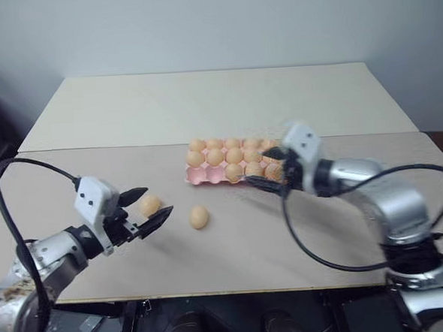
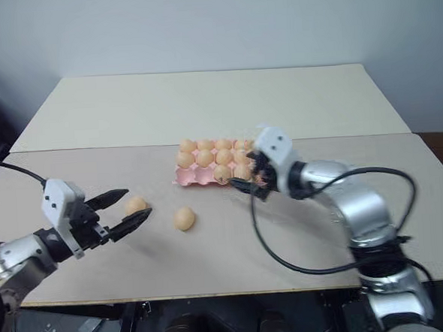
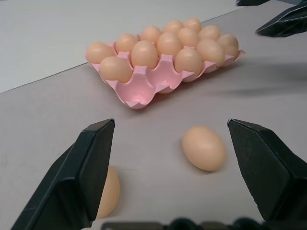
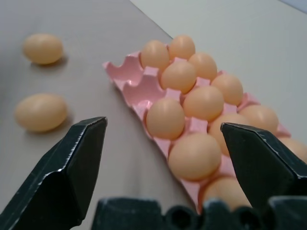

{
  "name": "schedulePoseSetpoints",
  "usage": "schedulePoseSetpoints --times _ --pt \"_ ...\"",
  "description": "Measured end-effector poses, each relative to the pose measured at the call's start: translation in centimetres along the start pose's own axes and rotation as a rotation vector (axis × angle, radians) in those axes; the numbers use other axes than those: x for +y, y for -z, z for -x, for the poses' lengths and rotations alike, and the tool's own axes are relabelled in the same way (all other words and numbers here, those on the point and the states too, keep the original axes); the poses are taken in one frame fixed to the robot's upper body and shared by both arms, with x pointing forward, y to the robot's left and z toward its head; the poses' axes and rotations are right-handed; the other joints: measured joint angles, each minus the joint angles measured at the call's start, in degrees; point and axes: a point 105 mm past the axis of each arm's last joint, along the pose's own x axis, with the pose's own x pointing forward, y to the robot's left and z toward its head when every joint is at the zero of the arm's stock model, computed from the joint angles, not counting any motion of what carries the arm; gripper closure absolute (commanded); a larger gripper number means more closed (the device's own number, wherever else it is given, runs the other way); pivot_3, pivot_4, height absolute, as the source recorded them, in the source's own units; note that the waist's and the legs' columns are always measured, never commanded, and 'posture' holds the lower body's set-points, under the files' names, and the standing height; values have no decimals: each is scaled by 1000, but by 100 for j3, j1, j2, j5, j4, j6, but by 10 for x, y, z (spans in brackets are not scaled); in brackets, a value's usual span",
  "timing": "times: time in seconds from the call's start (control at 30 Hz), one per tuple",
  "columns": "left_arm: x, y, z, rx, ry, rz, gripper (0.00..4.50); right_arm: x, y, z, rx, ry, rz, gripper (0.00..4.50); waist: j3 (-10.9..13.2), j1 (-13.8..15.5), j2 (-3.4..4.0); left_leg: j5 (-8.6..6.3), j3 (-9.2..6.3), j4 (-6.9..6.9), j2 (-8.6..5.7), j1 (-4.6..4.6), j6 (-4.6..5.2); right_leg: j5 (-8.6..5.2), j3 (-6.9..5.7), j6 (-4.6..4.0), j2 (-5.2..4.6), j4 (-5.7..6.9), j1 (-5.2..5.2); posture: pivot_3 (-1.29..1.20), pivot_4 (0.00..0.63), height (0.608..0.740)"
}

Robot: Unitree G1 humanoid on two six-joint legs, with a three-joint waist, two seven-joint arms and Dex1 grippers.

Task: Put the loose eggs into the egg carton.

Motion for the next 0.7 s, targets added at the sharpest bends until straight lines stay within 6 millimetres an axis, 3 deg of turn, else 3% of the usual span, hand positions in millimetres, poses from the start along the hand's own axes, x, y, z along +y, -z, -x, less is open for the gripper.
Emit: schedulePoseSetpoints --times 0.1,0.33,0.57,0.7 --pt "4 -9 14 20 44 -16 399 -2 1 30 0 -68 4 46 0 -31 0 -1 2 -2 2 6 1 -1 3 -1 2 -1 4 0 150 740" --pt "26 -14 42 73 38 -32 399 -22 8 70 1 -52 -42 46 1 1 -2 -2 9 -1 2 20 3 -2 5 -2 2 -9 19 0 150 740" --pt "23 -10 48 91 66 -20 399 -27 6 111 -27 -42 -56 46 2 20 -4 -4 9 0 2 17 5 -1 5 -2 2 -10 20 0 150 740" --pt "18 -10 45 90 82 -28 399 -31 -4 122 -51 -16 -23 46 2 -8 -3 -4 11 -1 3 35 5 -2 11 -2 3 -3 30 0 150 740"
